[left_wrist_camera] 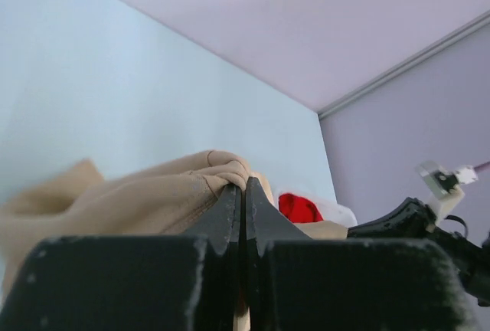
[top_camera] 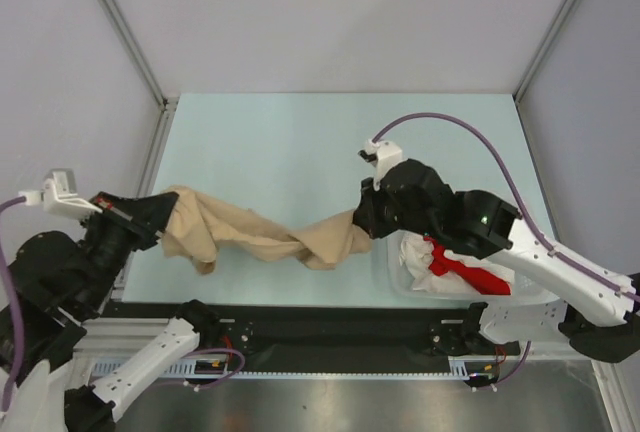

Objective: Fold and stack the t-shirts
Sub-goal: Flatten the tshirt out

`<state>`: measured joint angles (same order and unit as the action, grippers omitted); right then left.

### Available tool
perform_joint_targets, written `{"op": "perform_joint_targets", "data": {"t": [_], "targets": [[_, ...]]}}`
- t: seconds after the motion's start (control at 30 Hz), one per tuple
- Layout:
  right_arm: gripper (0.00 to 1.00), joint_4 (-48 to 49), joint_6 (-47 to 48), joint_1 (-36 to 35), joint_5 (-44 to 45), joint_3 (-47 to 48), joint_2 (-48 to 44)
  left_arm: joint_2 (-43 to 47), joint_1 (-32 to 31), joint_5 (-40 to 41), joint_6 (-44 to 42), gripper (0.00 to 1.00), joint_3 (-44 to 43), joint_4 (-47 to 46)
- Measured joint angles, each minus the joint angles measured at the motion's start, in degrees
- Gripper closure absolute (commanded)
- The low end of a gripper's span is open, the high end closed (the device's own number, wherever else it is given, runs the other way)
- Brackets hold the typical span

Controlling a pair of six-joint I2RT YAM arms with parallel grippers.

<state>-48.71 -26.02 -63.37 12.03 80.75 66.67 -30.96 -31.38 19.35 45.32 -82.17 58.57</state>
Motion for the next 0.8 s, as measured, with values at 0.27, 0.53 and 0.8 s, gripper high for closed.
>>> {"op": "perform_joint_targets", "data": {"t": [0.27, 0.53, 0.8], "targets": [[0.88, 0.5, -1.7, 24.5, -21.6, 0.3, 4.5, -14.7, 0.0, 7.5, -6.5, 1.00, -15.2, 2.0], [0.54, 7.5, -2.5, 35.6, -38.2, 12.9, 33.0, -39.9, 19.6, -1.2, -9.5, 1.00, -12.6, -4.6], [0.49, -3.8, 4.8, 37.0, -29.0, 36.9, 53.2, -76.2, 25.2, -3.9, -16.2, 0.21, -29.7, -7.0]]}}
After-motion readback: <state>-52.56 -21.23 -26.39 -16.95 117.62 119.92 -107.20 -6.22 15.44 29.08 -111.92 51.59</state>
